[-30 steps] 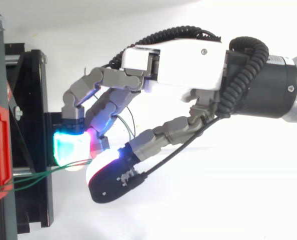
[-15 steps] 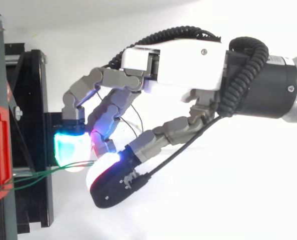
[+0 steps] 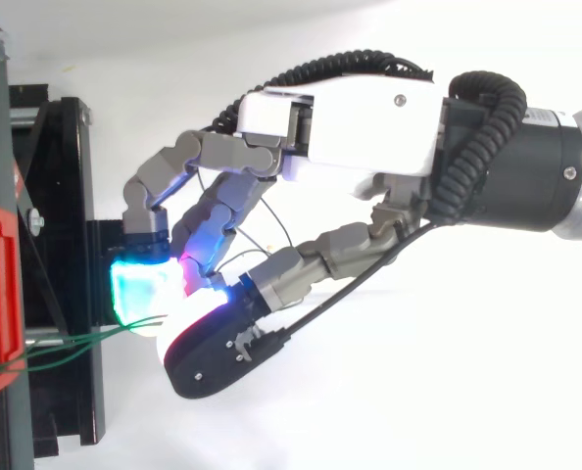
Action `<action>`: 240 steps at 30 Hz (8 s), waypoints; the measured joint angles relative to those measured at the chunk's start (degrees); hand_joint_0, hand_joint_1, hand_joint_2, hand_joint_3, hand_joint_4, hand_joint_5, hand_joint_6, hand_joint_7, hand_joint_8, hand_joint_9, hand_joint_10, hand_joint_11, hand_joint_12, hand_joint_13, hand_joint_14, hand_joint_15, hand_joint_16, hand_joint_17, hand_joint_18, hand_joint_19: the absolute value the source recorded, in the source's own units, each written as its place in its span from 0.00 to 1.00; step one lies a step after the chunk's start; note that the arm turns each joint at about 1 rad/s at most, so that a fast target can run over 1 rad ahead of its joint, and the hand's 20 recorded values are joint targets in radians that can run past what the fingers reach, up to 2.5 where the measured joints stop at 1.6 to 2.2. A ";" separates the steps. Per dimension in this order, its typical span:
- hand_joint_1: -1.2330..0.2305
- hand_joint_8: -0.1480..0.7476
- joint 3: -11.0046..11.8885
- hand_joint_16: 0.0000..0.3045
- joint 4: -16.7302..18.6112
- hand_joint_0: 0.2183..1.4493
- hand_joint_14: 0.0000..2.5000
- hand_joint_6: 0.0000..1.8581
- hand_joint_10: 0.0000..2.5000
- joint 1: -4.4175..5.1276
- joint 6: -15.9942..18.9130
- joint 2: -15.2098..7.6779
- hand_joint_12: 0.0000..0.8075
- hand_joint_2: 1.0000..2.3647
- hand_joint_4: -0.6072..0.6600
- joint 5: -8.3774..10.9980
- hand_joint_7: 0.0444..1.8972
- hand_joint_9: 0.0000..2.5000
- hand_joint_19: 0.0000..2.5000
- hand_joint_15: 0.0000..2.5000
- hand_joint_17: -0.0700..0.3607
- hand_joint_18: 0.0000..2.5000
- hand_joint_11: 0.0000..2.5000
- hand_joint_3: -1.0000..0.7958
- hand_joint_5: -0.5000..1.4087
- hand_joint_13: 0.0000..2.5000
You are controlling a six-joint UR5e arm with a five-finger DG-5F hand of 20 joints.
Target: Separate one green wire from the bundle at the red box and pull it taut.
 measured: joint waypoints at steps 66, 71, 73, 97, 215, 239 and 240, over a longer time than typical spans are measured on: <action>0.38 0.41 -0.08 0.17 0.00 0.35 0.02 0.50 0.25 0.00 -0.33 -0.07 0.37 0.00 0.55 0.33 0.47 0.51 0.27 0.63 0.44 0.36 0.61 0.28 0.15 0.62; 0.41 0.41 -0.08 0.18 0.00 0.34 0.07 0.50 0.29 0.03 -0.33 -0.03 0.37 0.00 0.56 0.34 0.46 0.51 0.28 0.62 0.44 0.37 0.61 0.28 0.15 0.61; 0.41 0.41 -0.08 0.18 0.00 0.33 0.11 0.49 0.30 0.08 -0.33 -0.04 0.37 0.00 0.56 0.41 0.46 0.50 0.28 0.60 0.44 0.37 0.60 0.28 0.15 0.61; 0.49 0.48 -0.09 0.18 0.08 0.33 0.01 0.50 0.01 0.57 -0.33 -0.04 0.44 0.00 0.58 2.25 0.46 0.41 0.25 0.46 0.44 0.38 0.47 0.28 0.15 0.57; 0.46 0.47 -0.13 0.18 -2.96 0.32 1.00 0.49 0.70 0.44 -1.33 3.52 0.40 0.00 0.59 2.96 0.47 0.55 0.37 0.18 0.45 0.55 0.53 0.31 0.15 0.64; 0.40 0.46 -0.13 0.19 -4.02 0.32 0.41 0.50 0.59 0.40 -2.61 4.30 0.41 0.02 0.56 3.15 0.48 0.52 0.37 0.46 0.47 0.49 0.55 0.43 0.15 0.65; 0.40 0.46 -0.13 0.19 -3.98 0.33 0.25 0.50 0.55 0.39 -2.61 4.30 0.42 0.02 0.56 3.15 0.48 0.52 0.37 0.53 0.47 0.47 0.56 0.43 0.15 0.64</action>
